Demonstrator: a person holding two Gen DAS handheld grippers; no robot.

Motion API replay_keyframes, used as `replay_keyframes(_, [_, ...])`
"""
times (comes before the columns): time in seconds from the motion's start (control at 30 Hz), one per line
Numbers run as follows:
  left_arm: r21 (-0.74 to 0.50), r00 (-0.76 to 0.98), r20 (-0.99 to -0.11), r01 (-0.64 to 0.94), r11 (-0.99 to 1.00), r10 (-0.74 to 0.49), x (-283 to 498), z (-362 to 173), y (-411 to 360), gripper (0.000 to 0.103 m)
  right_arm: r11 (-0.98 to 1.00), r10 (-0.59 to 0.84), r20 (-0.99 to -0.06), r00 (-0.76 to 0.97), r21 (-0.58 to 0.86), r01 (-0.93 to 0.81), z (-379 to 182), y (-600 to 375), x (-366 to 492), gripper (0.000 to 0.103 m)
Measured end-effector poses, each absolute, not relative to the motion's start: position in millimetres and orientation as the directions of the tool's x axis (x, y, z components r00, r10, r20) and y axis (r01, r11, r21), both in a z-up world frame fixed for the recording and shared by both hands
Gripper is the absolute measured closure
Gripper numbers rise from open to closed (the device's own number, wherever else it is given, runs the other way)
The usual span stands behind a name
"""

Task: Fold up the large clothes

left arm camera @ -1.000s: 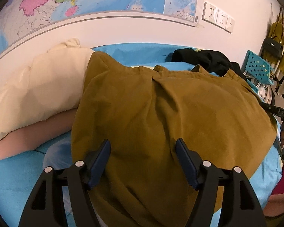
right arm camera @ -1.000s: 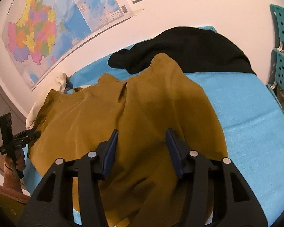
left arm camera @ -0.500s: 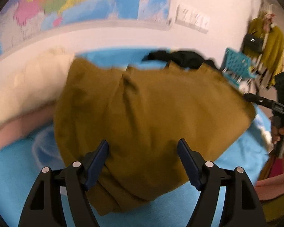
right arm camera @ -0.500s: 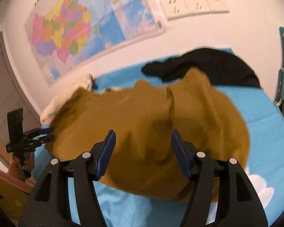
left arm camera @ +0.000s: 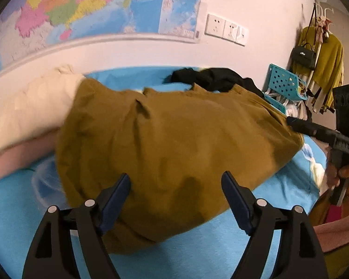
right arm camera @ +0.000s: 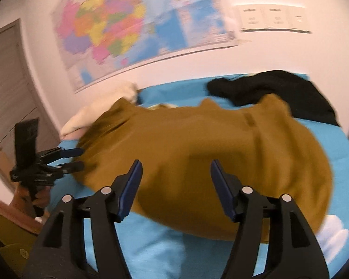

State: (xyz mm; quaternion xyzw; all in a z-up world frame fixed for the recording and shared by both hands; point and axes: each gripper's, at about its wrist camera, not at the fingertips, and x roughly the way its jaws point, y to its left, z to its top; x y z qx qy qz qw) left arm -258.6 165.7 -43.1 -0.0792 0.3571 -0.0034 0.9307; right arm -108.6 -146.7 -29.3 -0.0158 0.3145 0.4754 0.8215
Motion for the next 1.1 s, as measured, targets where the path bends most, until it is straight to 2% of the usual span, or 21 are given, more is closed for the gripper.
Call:
replay_keyframes(0.17, [-0.066,0.723,-0.691,-0.076,0.995,0.009,-246,-58,148,0.022,0.568,0.699,-0.637,0.324,0.219,-0.794,-61,-109,-116,0.040])
replay_keyframes(0.2, [-0.056,0.719,-0.695,-0.076,0.996,0.015,-246,-60,146,0.019,0.573,0.689,-0.646,0.329,0.207,-0.793,-64,-107,-116,0.038])
replay_keyframes(0.3, [-0.020,0.711,-0.702,-0.077,0.997,0.040,-242,-61,139,0.018,0.578,0.692,-0.643,0.329,0.219,-0.786,-64,-107,-118,0.035])
replay_keyframes(0.5, [-0.090,0.753,-0.657,-0.069,0.994,-0.008,-251,-46,144,0.020,0.554,0.720,-0.611,0.328,0.223,-0.802,-55,-106,-129,0.037])
replay_keyframes(0.67, [-0.072,0.756,-0.654,-0.095,0.993,0.025,-258,-46,150,0.020,0.504,0.746,-0.598,0.295,0.215,-0.837,-47,-98,-141,0.038])
replay_keyframes(0.77, [-0.137,0.762,-0.648,-0.114,0.984,-0.002,-267,-46,169,0.024,0.548,0.708,-0.622,0.336,0.182,-0.817,-53,-99,-133,0.040])
replay_keyframes(0.83, [-0.183,0.780,-0.626,-0.117,0.976,-0.024,-280,-41,184,0.024,0.594,0.685,-0.638,0.352,0.211,-0.776,-60,-108,-121,0.040])
replay_keyframes(0.9, [-0.204,0.795,-0.606,-0.127,0.971,-0.023,-295,-36,197,0.023,0.606,0.698,-0.625,0.349,0.256,-0.753,-62,-123,-114,0.047])
replay_keyframes(1.0, [-0.233,0.801,-0.599,-0.177,0.956,0.002,-310,-36,216,0.023,0.629,0.699,-0.610,0.372,0.278,-0.726,-57,-143,-109,0.046])
replay_keyframes(1.1, [-0.250,0.770,-0.637,-0.236,0.939,0.024,-315,-46,229,0.027,0.656,0.696,-0.592,0.406,0.295,-0.694,-52,-164,-106,0.044])
